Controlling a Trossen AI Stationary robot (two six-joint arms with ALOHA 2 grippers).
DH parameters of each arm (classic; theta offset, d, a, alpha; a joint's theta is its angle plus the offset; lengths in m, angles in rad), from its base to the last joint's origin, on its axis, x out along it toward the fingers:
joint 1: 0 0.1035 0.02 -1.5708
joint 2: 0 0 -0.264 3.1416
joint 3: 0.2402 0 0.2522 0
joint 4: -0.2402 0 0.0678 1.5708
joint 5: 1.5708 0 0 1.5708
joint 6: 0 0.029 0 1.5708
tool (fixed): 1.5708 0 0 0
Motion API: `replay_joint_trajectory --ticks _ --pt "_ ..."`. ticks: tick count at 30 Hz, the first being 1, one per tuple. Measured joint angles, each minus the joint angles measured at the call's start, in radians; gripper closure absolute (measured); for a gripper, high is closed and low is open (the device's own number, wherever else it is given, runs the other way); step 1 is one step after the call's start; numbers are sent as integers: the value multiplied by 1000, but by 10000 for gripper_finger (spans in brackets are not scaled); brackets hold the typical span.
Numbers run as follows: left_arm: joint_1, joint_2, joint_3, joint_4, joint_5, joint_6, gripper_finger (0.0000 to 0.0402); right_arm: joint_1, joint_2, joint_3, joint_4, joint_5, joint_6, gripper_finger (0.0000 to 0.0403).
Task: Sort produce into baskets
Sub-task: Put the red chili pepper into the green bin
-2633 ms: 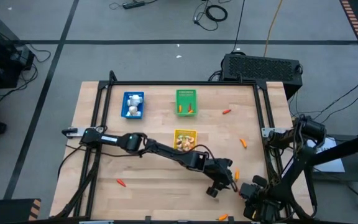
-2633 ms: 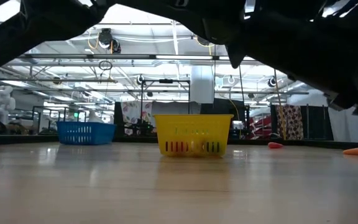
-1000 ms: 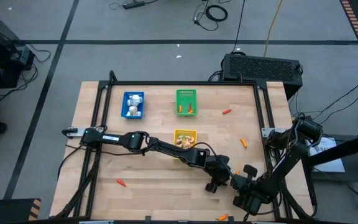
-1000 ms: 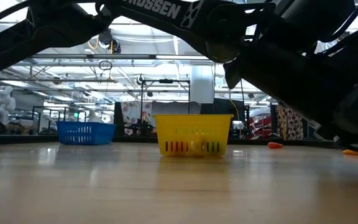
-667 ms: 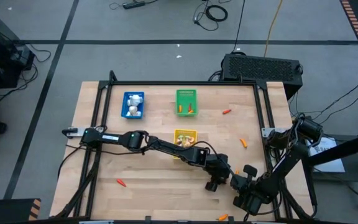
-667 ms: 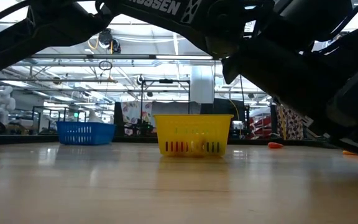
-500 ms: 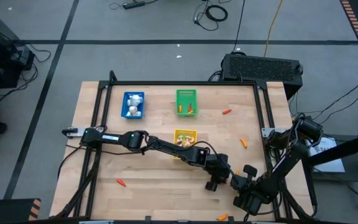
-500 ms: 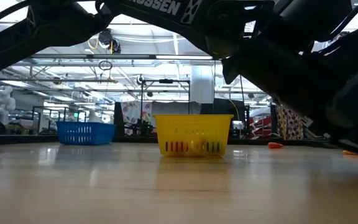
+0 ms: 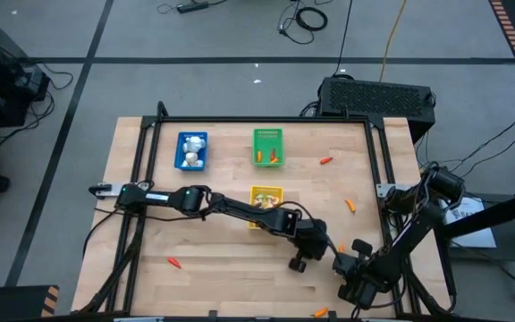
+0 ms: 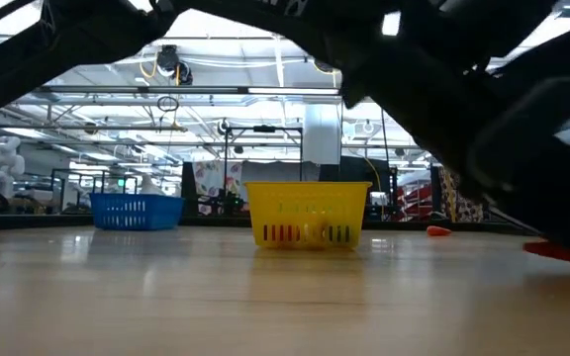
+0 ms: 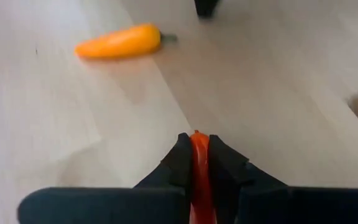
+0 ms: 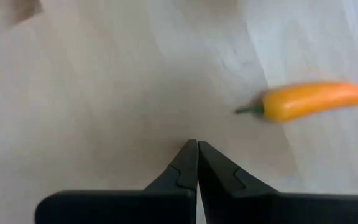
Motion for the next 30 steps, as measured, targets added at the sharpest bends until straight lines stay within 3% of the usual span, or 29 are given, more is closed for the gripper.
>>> replay_joint_trajectory --ticks 4,10,15,22,30 --pt "5 -66 -2 -79 -28 49 364 1 -48 0 -1 8 29 401" --pt "21 -152 2 -165 -68 111 364 0 -154 0 -3 222 4 402" --pt "76 -239 4 -349 -70 138 364 0 -193 0 -1 303 -14 402" --pt "218 -299 3 -595 -69 140 364 1 -190 0 1 324 -33 402" --pt "439 -353 4 -687 -69 89 364 -2 -190 0 -6 560 -101 403"
